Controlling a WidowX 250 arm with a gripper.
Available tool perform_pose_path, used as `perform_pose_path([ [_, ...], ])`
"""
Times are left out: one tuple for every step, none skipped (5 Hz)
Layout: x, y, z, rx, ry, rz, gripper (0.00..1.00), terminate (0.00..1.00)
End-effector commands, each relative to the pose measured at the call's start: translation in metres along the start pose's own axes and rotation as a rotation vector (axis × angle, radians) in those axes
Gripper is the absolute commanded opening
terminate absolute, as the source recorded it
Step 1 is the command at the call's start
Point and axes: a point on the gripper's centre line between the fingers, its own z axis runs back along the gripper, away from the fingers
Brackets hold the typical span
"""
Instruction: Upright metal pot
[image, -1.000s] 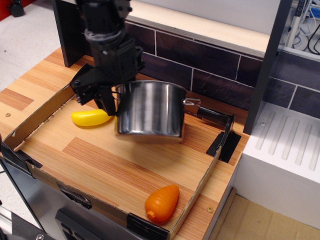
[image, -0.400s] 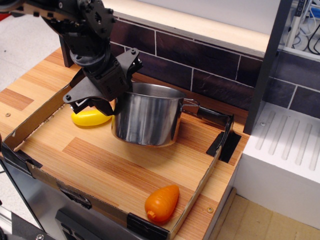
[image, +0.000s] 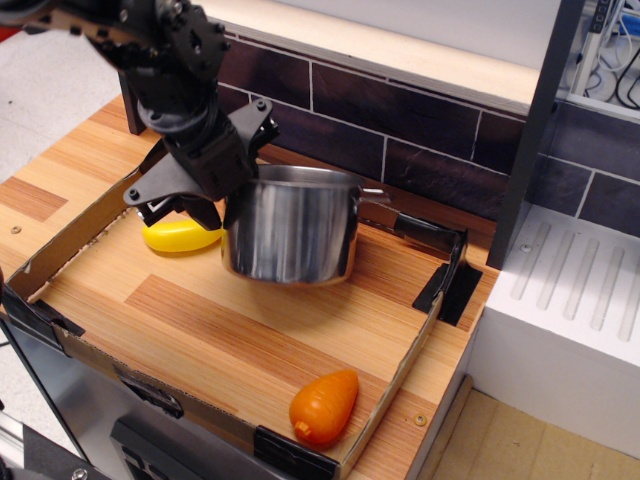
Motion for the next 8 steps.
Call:
perform_pose_path([
  [0.001,-0.007,0.002,-0.043,0.030,0.012,1.00,0.00],
  [0.003,-0.010,0.002,-0.052,0.037,0.005,1.00,0.00],
  [0.003,-0.006,0.005,-0.113,-0.003,0.040,1.00,0.00],
  [0.006,-0.001,0.010,-0.151,-0.045,0.068,1.00,0.00],
  [0.009,-0.002,0.010,-0.180,-0.070,0.088,1.00,0.00],
  [0.013,-0.005,0.007,-0.206,-0.076,0.110,1.00,0.00],
  [0.006,0.000,0.015,-0.212,-0.115,0.158,1.00,0.00],
  [-0.004,0.018,0.052,-0.265,-0.199,0.256,1.00,0.00],
])
